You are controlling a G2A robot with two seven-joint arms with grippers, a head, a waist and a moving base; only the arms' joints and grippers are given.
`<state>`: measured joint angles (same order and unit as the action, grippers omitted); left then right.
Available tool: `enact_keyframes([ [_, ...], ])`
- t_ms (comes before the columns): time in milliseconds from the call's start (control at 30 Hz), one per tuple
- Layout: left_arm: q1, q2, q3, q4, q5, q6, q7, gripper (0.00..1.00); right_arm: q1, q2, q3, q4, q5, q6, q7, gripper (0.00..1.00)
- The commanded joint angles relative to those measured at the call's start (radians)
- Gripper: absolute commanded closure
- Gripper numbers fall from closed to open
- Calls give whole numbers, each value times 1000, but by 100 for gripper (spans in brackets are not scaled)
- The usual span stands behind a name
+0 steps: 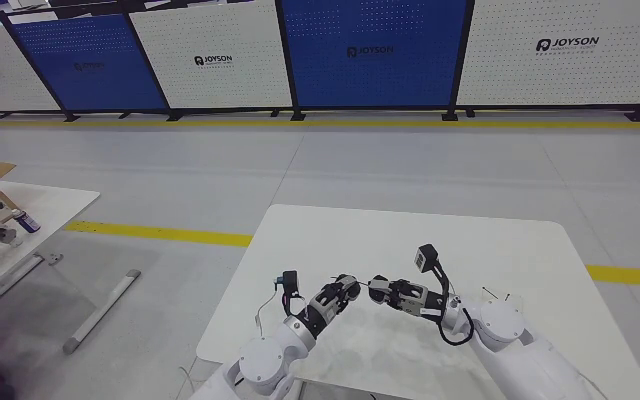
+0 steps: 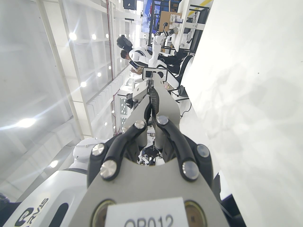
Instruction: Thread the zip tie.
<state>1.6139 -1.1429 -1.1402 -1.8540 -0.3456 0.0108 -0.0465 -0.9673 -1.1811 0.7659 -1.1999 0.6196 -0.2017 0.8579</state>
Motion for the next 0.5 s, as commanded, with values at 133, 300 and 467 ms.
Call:
enact_keyframes([
  [133,2,-1,-1,0,7,0,-4,100,0,0,0,0,0,0,0,100],
  [300,1,-3,0,3,13,4,-5,100,-12,0,5,-15,-8,4,-21,100],
  [467,-2,-5,0,6,17,12,-2,100,-36,4,35,-39,-19,8,-31,38],
])
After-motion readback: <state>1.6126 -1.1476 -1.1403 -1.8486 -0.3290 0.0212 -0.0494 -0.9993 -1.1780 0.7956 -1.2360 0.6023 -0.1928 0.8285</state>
